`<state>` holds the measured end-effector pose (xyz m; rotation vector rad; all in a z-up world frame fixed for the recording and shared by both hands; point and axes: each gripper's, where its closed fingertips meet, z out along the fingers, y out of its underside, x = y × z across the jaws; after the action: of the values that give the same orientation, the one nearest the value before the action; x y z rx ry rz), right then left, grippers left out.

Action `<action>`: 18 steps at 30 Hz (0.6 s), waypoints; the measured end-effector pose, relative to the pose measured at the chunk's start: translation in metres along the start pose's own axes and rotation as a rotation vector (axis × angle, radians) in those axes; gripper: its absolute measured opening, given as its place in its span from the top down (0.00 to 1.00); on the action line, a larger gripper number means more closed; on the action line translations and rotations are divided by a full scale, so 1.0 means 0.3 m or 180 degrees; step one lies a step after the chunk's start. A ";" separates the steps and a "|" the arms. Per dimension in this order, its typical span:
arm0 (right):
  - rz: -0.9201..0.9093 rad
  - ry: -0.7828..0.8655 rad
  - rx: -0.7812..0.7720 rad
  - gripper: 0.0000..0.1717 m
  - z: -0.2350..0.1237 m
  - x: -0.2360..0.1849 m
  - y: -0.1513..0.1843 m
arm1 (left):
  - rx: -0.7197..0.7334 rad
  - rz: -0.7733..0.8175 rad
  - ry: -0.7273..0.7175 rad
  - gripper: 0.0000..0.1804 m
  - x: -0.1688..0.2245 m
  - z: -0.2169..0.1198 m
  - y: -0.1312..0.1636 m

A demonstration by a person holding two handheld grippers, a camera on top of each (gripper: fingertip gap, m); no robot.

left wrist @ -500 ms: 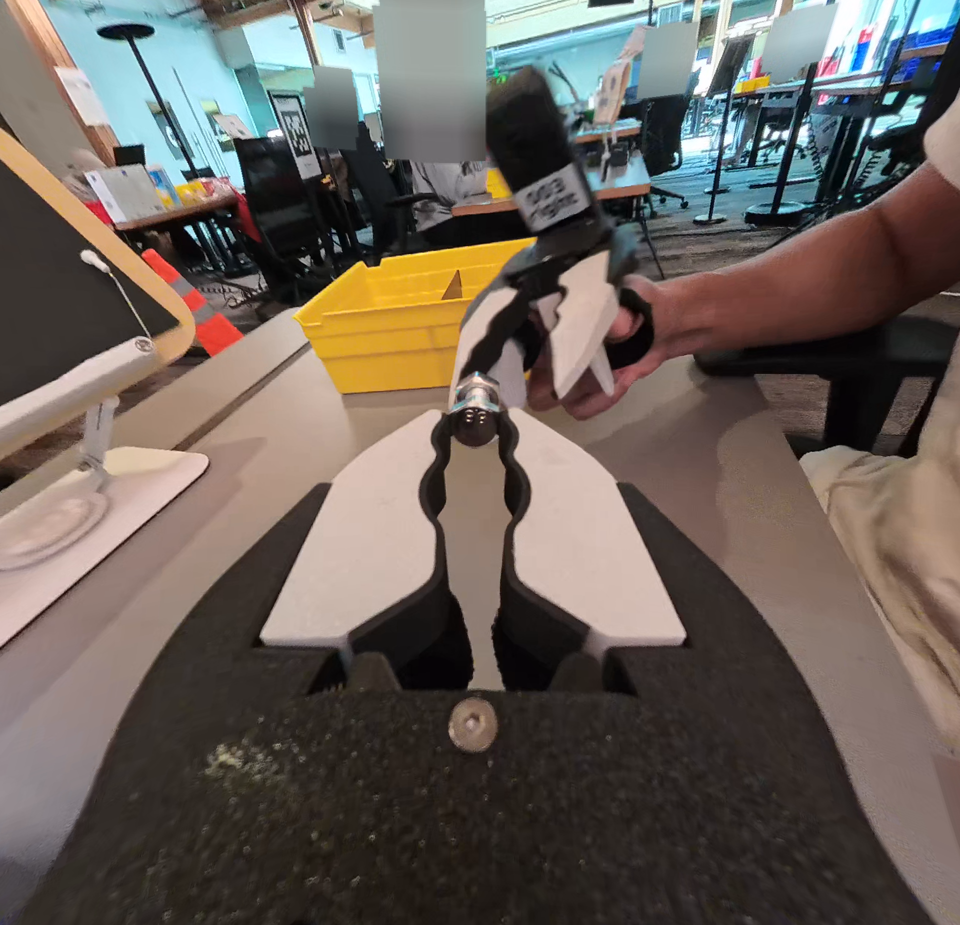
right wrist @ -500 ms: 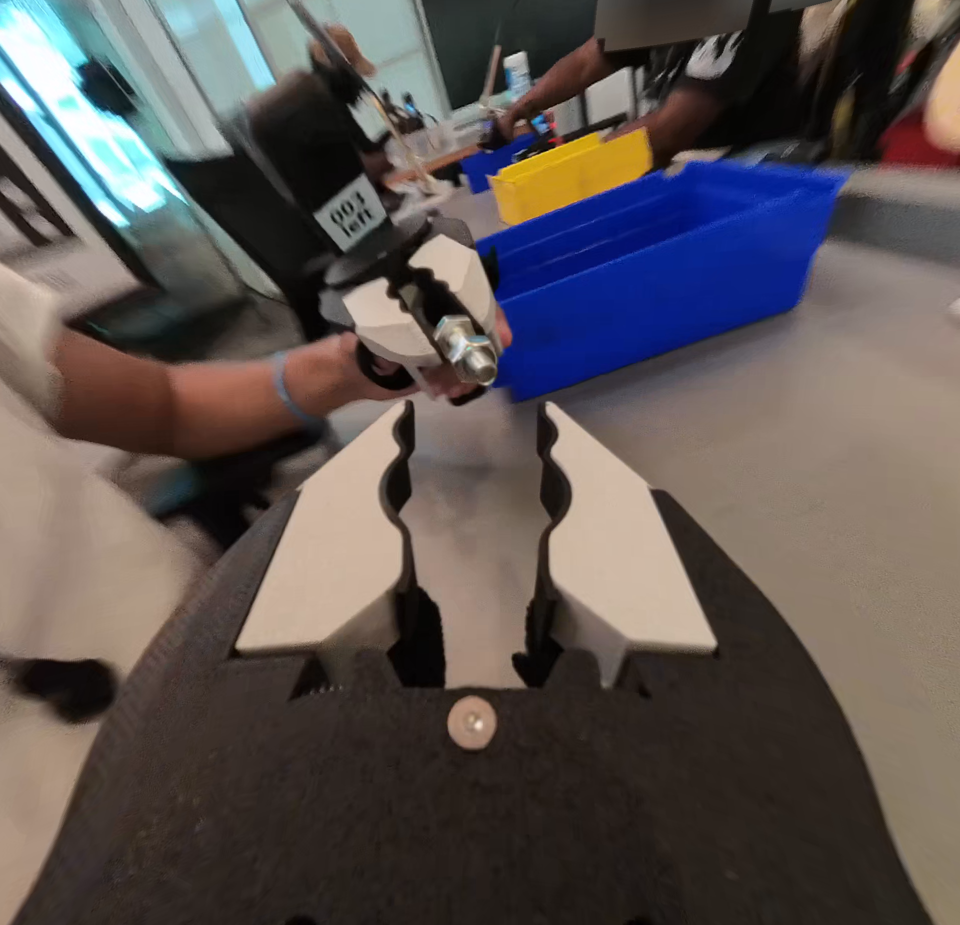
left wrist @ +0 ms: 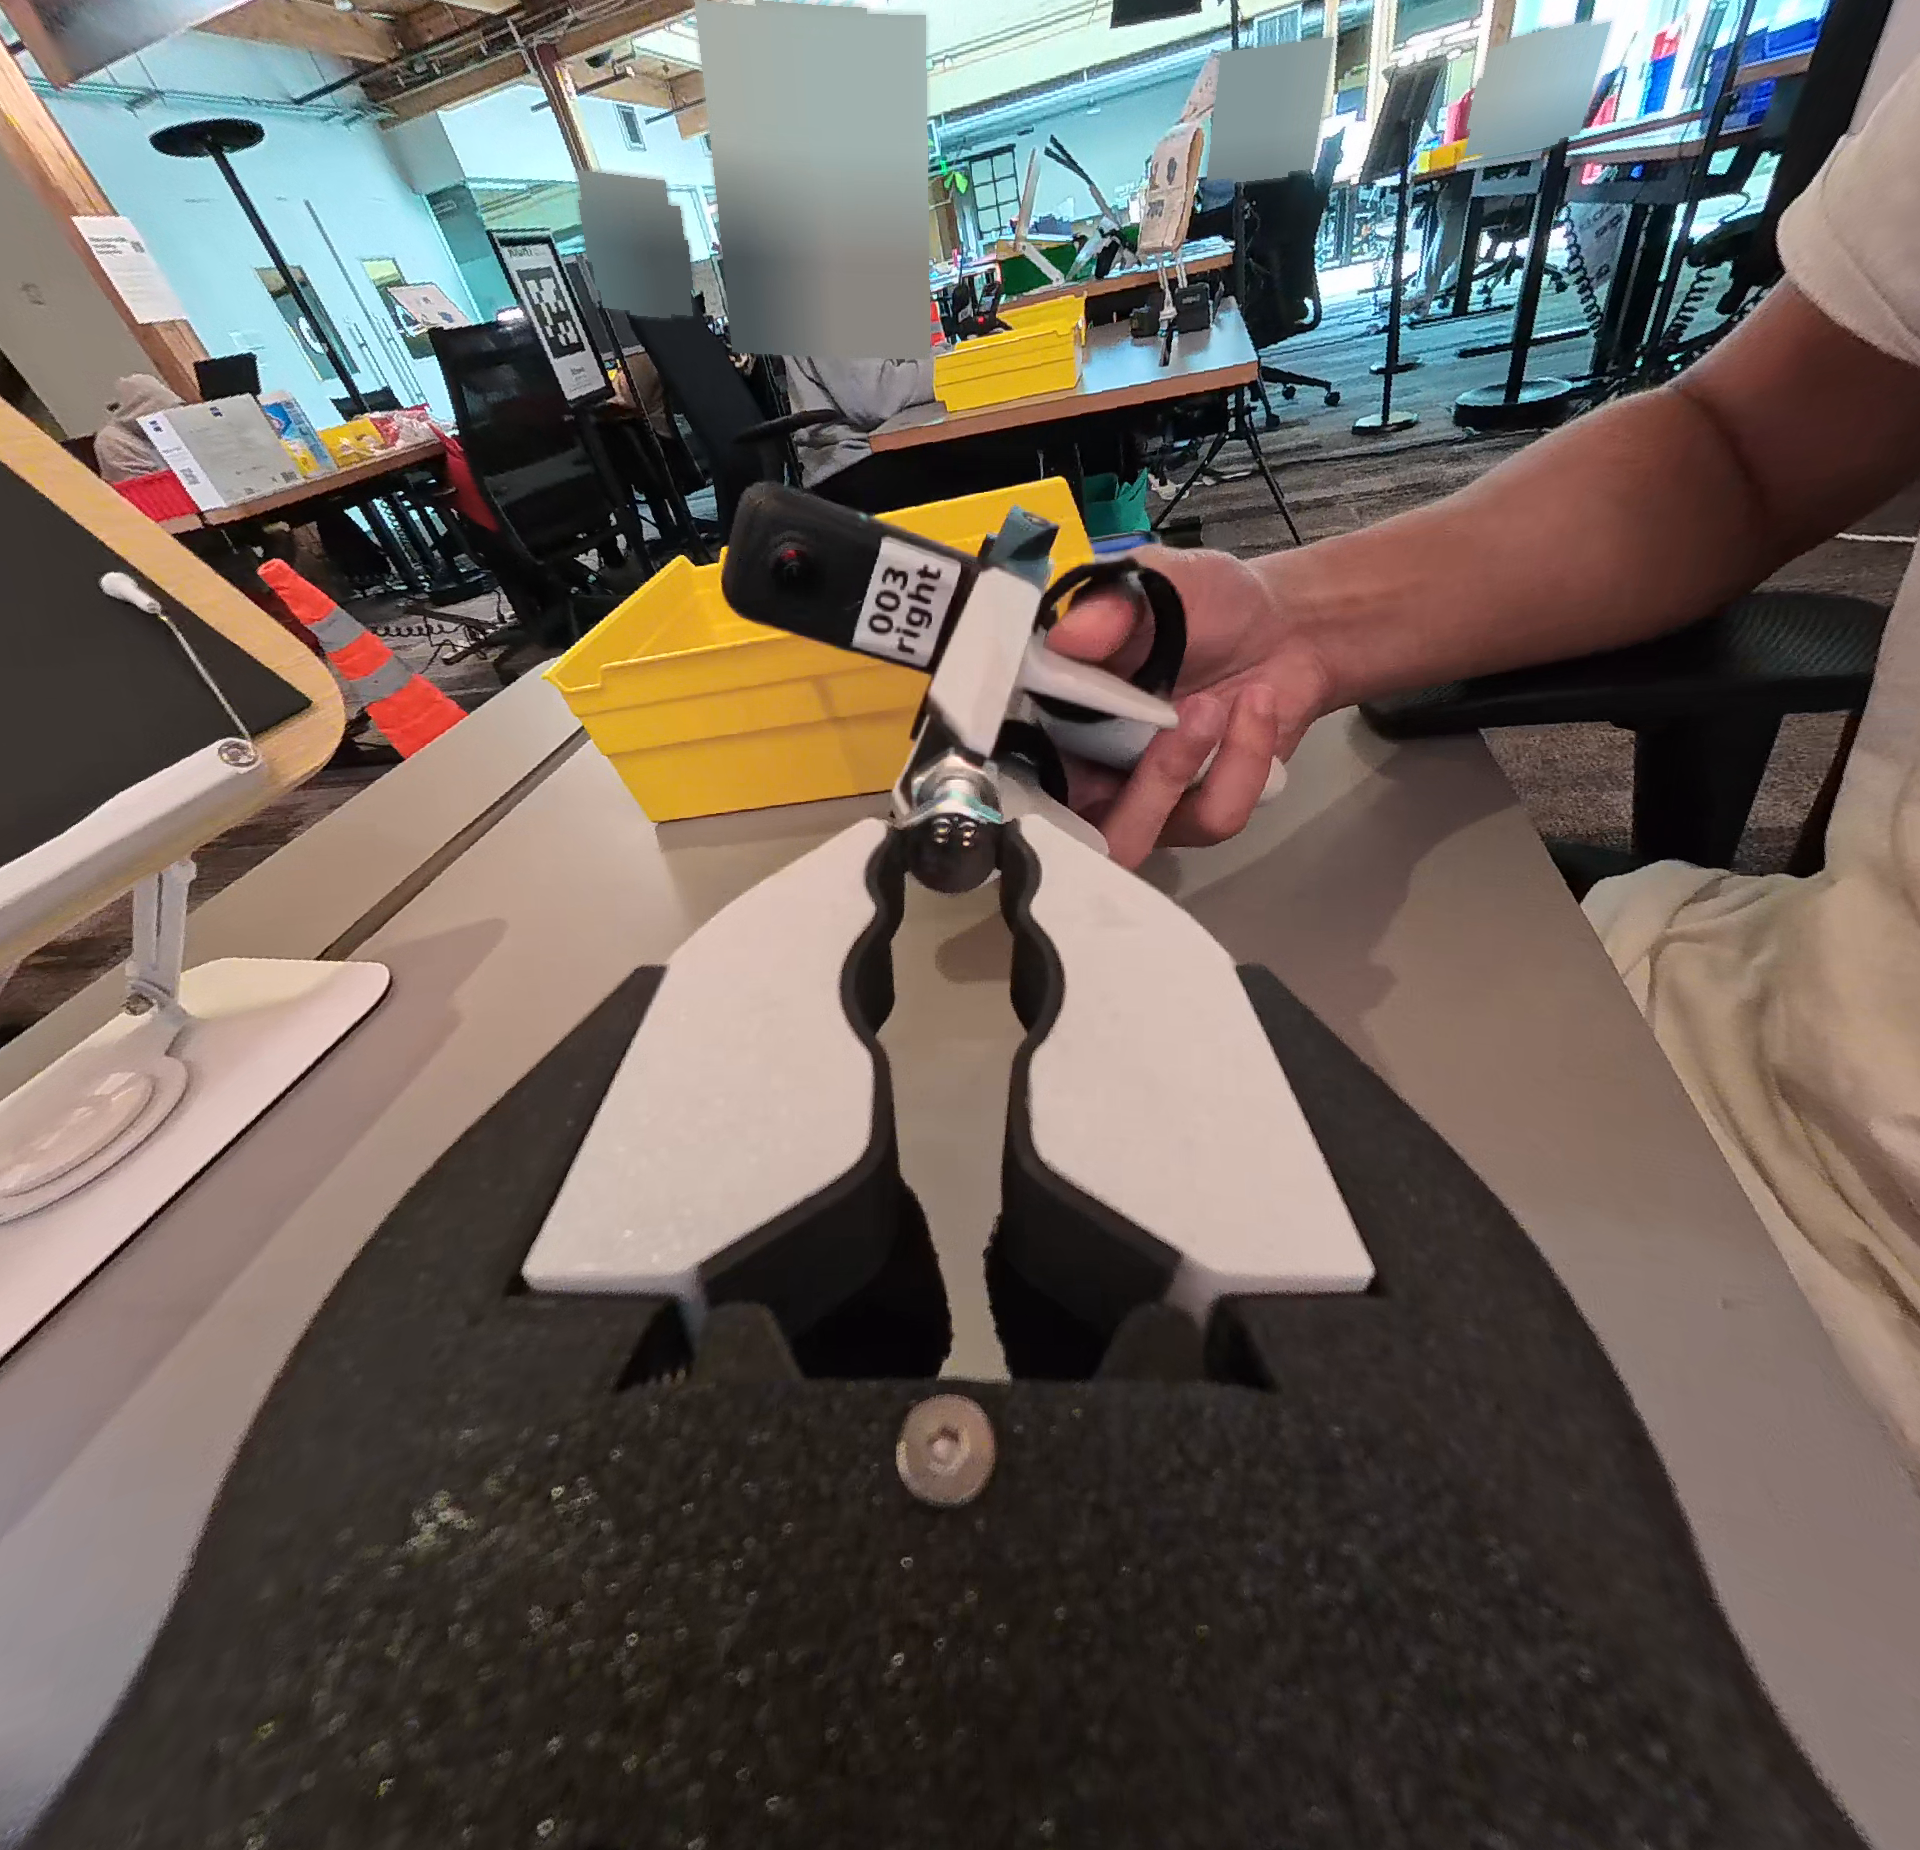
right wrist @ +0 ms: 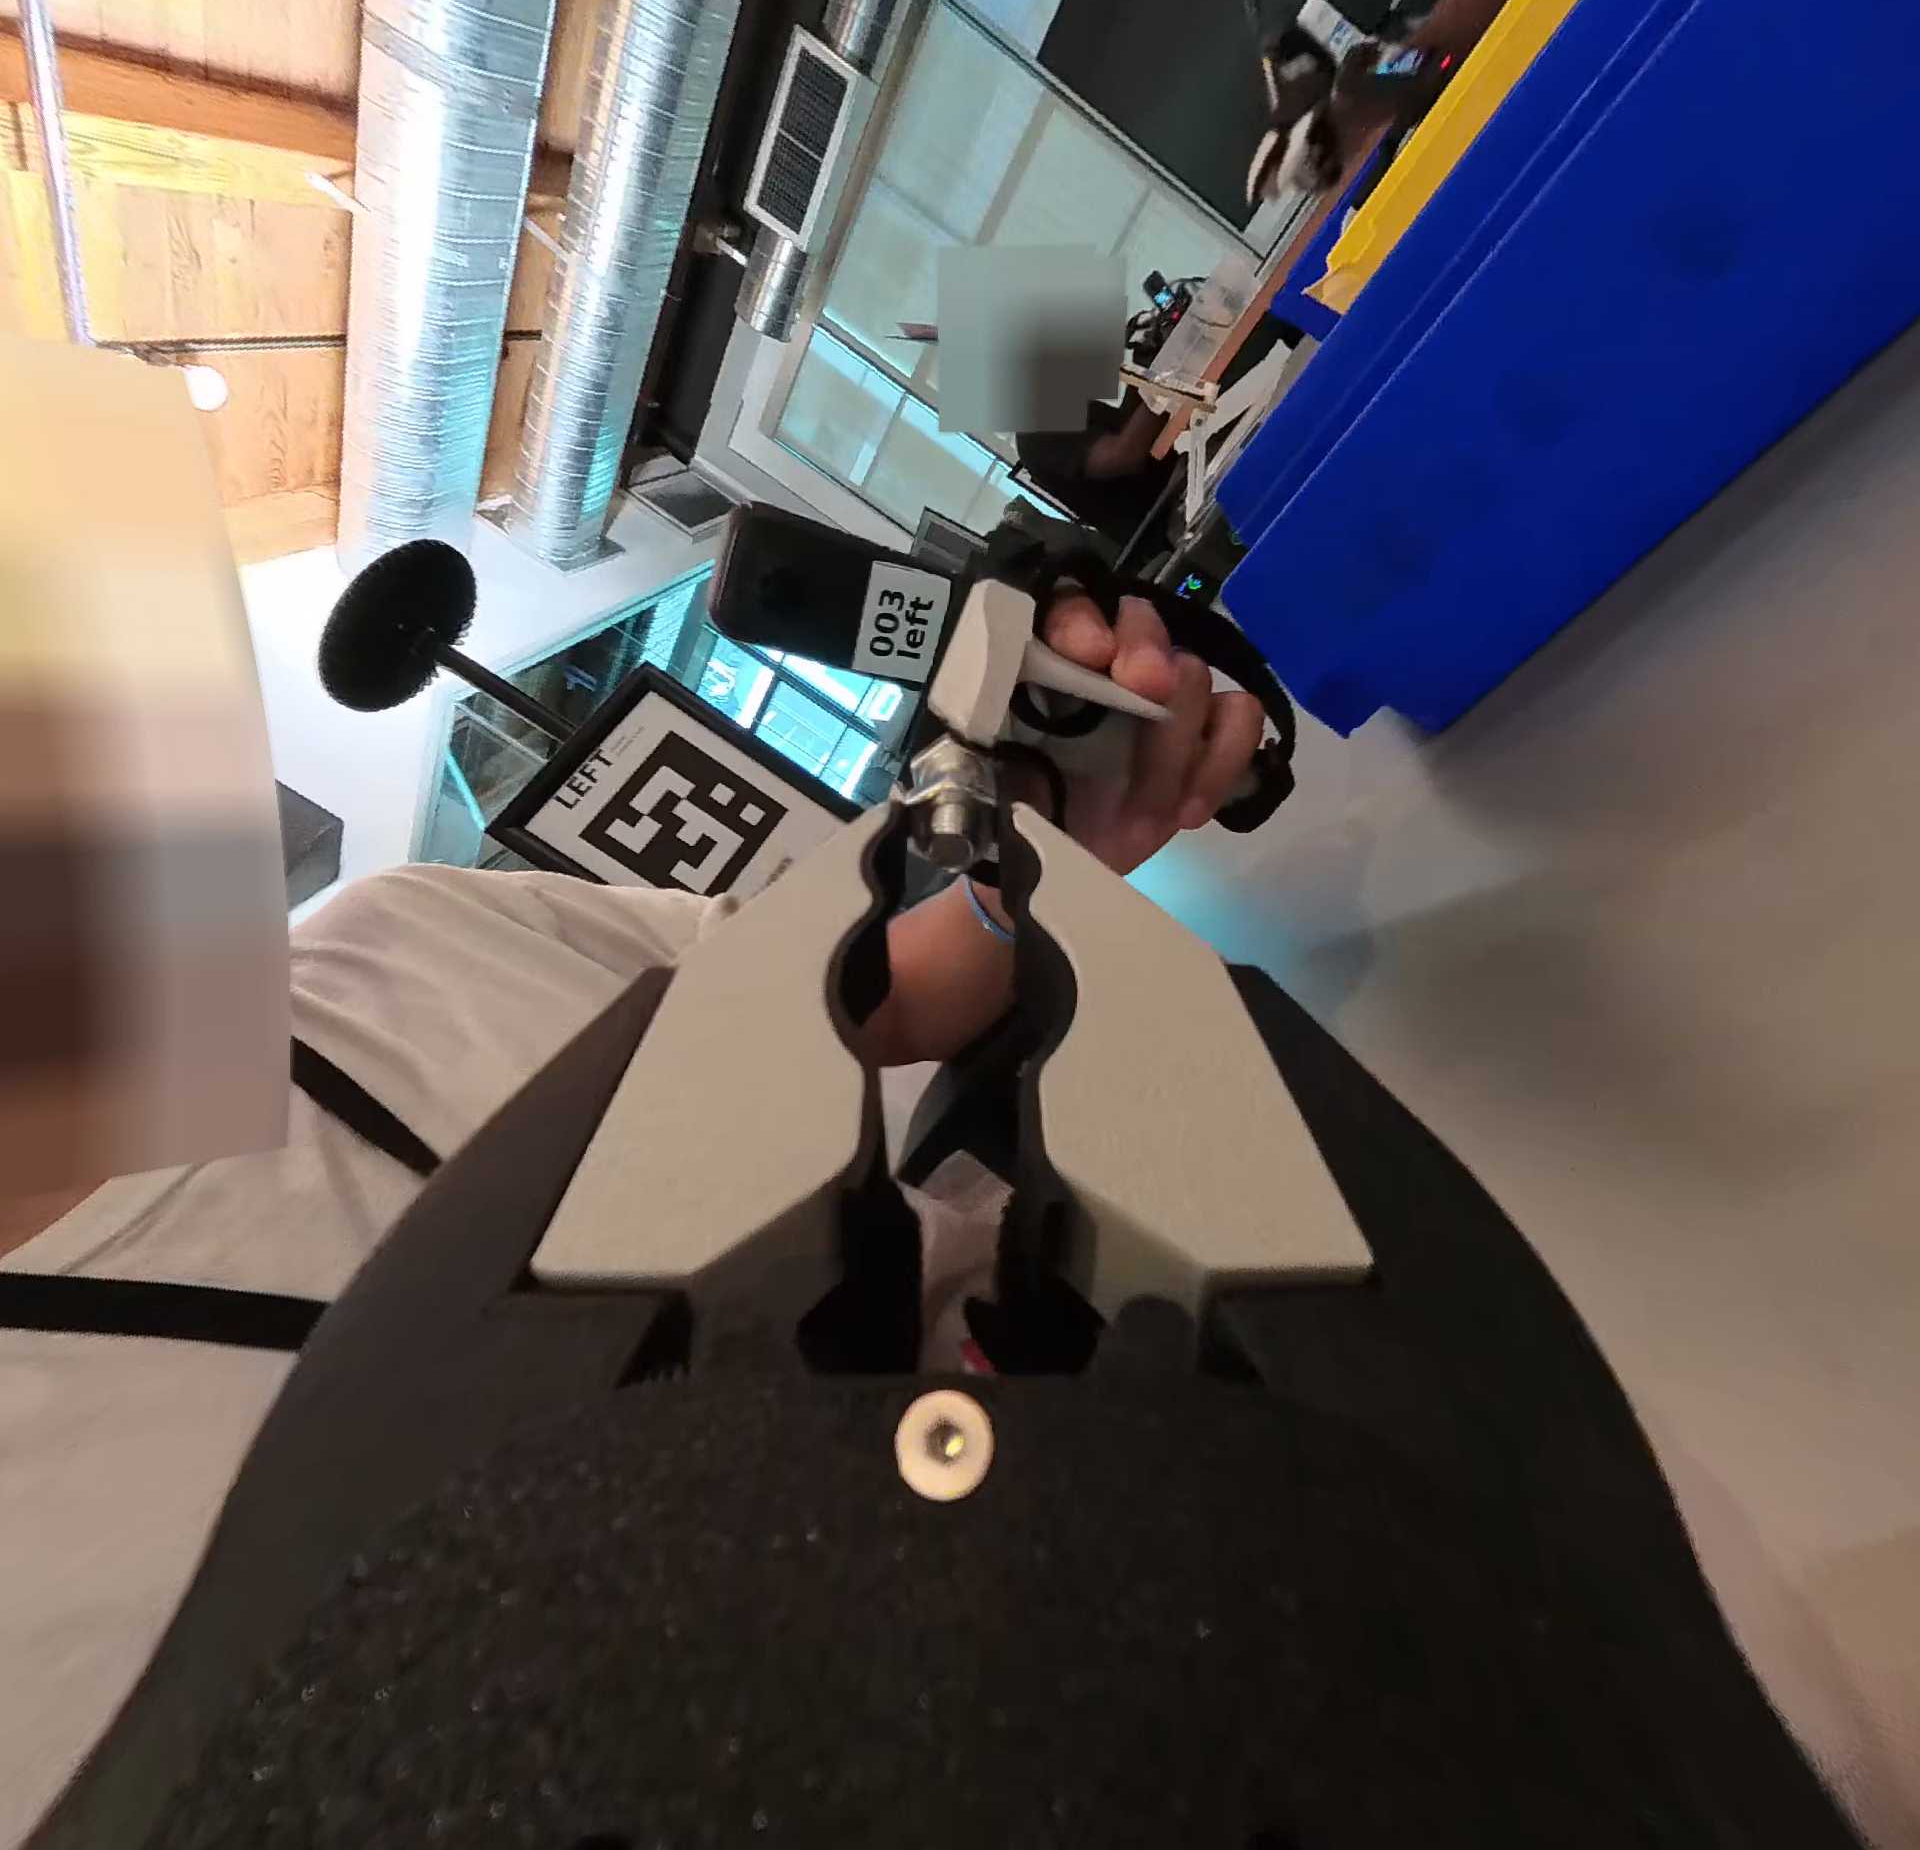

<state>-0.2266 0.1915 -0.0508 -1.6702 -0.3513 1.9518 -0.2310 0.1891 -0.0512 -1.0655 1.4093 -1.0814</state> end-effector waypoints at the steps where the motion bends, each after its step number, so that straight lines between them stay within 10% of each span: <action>1: -0.0050 0.0025 -0.0007 0.90 -0.001 0.000 0.000 | -0.0006 -0.0011 0.0001 0.91 0.000 0.001 0.001; 7: -0.1369 0.0537 -0.0246 0.90 -0.004 -0.002 0.003 | -0.0030 -0.0233 0.0071 0.90 0.005 0.004 0.007; 18: -0.7106 0.2404 -0.0949 0.90 -0.024 -0.003 0.033 | -0.0106 -0.0363 0.0251 0.90 0.045 0.016 0.008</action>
<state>-0.2218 0.1820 -0.0567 -0.8096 -1.3229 -0.3642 -0.2276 0.1761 -0.0567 -1.1497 1.4475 -1.1972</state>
